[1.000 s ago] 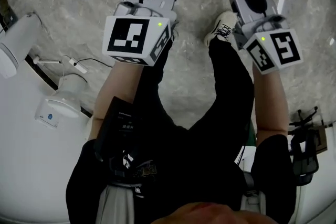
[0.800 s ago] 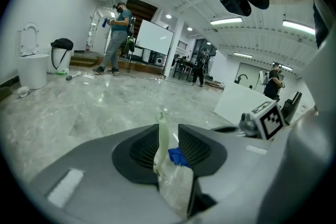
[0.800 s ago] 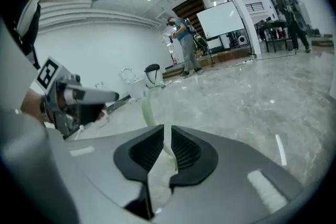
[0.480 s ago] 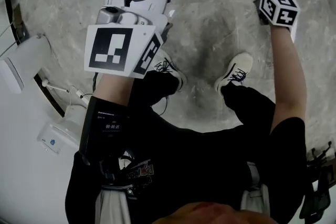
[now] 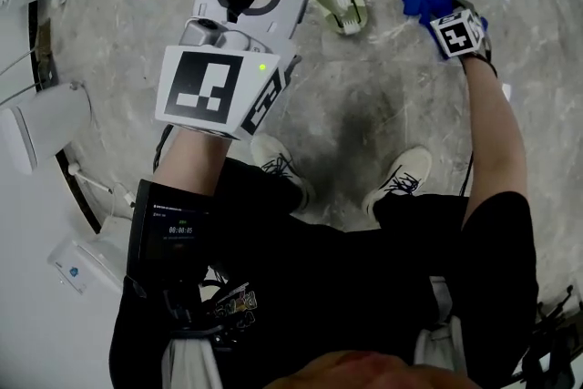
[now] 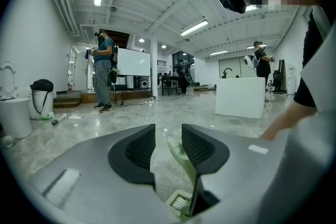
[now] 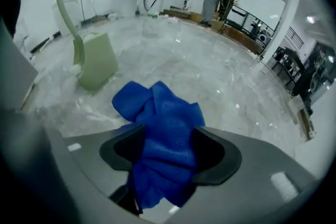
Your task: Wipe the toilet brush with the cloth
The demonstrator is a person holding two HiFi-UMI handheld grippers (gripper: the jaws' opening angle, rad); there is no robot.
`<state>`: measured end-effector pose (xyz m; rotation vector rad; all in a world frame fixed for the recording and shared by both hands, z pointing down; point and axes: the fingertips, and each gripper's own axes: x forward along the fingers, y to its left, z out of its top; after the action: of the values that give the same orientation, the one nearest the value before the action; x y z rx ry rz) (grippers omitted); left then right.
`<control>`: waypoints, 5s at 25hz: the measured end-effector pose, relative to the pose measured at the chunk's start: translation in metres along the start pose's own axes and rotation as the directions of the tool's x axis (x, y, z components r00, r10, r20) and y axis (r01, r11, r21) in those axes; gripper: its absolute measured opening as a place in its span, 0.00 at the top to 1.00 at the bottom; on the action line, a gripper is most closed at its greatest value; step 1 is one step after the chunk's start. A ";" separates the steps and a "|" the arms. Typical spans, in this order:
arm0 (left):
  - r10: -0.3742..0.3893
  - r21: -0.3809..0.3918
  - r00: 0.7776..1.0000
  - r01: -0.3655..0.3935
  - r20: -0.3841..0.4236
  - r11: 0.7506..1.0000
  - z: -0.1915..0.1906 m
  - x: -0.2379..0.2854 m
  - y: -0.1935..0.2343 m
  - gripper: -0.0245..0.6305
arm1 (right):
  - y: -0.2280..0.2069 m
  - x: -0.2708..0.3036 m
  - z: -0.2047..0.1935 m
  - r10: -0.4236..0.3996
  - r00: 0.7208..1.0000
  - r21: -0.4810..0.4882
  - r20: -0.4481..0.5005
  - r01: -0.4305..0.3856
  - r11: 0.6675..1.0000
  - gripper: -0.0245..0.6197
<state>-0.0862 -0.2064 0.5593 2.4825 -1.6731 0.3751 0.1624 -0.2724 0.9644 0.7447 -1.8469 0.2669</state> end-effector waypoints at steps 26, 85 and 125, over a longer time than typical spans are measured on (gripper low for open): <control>-0.027 0.066 1.000 0.028 -0.009 0.997 -0.013 0.008 -0.007 0.84 | 0.205 -0.042 0.238 0.639 0.738 -0.401 0.214 -0.530 0.747 0.84; -0.092 0.023 0.996 0.092 -0.003 0.995 0.006 0.024 0.005 0.84 | 0.170 -0.142 0.123 0.809 0.401 0.159 0.430 -0.915 0.370 0.85; -0.099 0.028 0.995 0.099 0.002 0.995 -0.002 0.017 0.000 0.84 | 0.106 -0.311 0.297 0.668 -0.085 -0.302 0.740 -0.928 0.217 0.85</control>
<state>-0.0802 -0.2215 0.5656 2.5759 -1.5487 0.3856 -0.0570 -0.2275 0.5822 -0.4454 -3.0224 1.2941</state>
